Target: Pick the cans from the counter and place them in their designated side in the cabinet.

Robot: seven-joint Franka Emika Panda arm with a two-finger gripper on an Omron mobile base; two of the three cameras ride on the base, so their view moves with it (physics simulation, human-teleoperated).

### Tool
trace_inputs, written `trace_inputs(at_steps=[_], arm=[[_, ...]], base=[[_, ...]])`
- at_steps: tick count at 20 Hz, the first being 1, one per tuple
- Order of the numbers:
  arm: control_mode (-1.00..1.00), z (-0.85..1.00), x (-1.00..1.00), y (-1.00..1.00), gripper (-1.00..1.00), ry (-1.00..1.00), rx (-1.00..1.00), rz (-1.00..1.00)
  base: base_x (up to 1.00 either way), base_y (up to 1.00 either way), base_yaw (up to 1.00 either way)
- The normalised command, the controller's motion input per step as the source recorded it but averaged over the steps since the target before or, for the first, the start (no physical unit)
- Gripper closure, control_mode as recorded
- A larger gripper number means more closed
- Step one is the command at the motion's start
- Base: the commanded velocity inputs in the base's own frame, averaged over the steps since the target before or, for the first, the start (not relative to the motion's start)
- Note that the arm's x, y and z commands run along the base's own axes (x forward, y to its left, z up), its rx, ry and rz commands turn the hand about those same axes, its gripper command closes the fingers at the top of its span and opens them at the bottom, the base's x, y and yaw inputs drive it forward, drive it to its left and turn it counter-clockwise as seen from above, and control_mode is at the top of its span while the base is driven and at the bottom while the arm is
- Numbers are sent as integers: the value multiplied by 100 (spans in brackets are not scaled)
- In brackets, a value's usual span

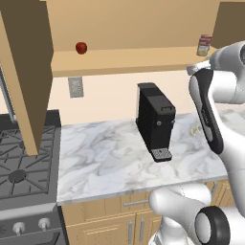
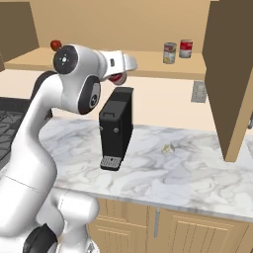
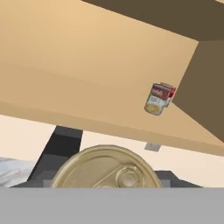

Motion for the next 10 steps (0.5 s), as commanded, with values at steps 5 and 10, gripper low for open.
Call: trace_inputs(at_steps=[5,10], arm=[[-100,9,31,-16,100,-2,0,0],[-100,8,36,-12,100,0,0,0]], base=[[0,0,0],[0,0,0]])
